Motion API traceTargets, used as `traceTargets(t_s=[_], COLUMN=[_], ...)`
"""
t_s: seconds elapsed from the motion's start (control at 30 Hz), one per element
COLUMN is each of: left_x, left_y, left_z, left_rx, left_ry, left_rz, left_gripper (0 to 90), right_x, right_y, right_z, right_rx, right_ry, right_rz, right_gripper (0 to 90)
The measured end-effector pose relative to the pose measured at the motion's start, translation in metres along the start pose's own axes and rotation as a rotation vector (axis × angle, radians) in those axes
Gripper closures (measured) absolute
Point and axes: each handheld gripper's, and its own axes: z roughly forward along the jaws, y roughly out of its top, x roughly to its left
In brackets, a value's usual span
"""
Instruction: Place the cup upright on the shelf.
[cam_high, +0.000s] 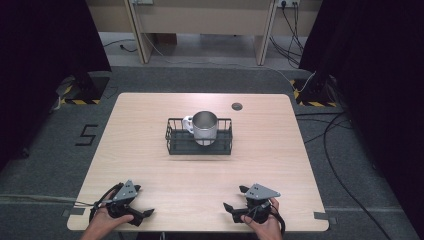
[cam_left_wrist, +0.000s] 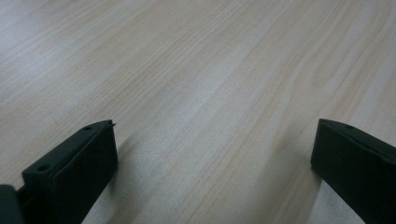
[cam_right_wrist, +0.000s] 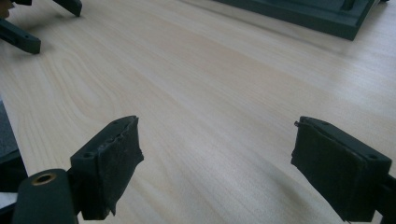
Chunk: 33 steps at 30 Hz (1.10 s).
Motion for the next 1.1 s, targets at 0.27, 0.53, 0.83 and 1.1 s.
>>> traceTargets(t_s=[0.27,0.53,0.83,1.1], left_x=[0.0,0.0,0.0,0.0], left_y=[0.0,0.0,0.0,0.0], left_z=[0.0,0.0,0.0,0.0], left_rx=[0.0,0.0,0.0,0.001], left_ry=[0.0,0.0,0.0,0.0], left_rz=[0.0,0.0,-0.001,0.0], left_gripper=[0.0,0.0,0.0,0.0], right_x=[0.004,0.007,0.01,0.016], right_y=[-0.002,-0.006,-0.014,-0.017], right_z=[0.0,-0.002,-0.002,0.001], right_rx=[0.047,0.069,0.114,0.109], right_ry=[-0.014,-0.029,-0.066,-0.094], right_rz=[-0.019,-0.021,-0.044,-0.073], right_gripper=[15.2,15.2,14.7,8.8])
